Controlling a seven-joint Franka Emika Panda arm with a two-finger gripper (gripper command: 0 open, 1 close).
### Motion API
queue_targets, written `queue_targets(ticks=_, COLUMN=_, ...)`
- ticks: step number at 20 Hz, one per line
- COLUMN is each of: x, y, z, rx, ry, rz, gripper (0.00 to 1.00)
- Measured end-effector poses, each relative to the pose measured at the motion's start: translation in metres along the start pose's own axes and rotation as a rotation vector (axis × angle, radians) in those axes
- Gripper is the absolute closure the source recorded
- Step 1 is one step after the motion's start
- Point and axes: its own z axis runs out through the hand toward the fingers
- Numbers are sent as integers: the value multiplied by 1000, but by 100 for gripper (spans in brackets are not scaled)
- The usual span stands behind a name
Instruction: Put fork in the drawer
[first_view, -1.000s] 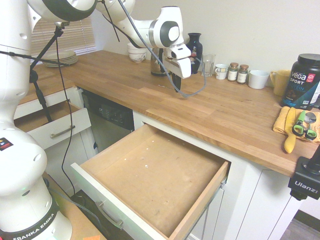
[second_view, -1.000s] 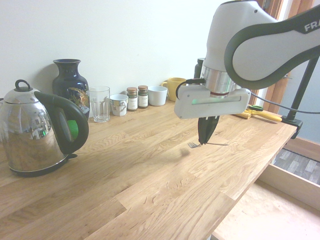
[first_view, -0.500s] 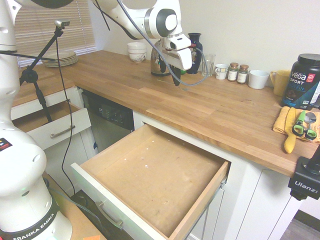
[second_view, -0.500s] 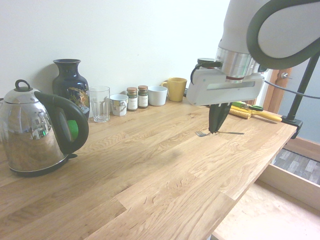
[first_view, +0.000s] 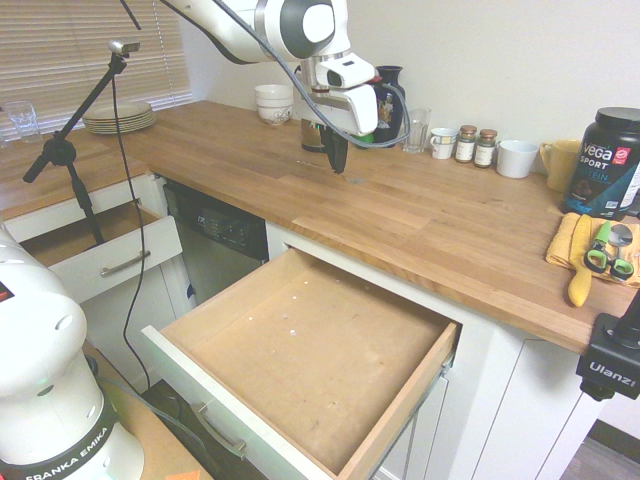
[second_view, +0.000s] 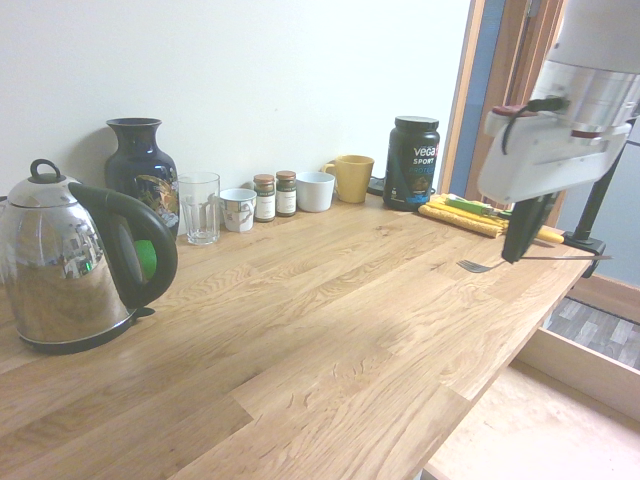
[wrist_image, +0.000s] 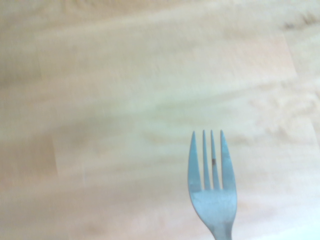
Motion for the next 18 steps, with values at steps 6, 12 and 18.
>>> queue_targets(ticks=6, x=-31, y=64, z=10, rx=-5, ry=-23, rz=-36, gripper=100)
queue_targets(ticks=12, x=-54, y=119, z=34, rx=-18, ry=-39, rz=-31, gripper=100)
queue_targets(ticks=18, x=-72, y=154, z=89, rx=-42, ry=-59, rz=-22, gripper=100)
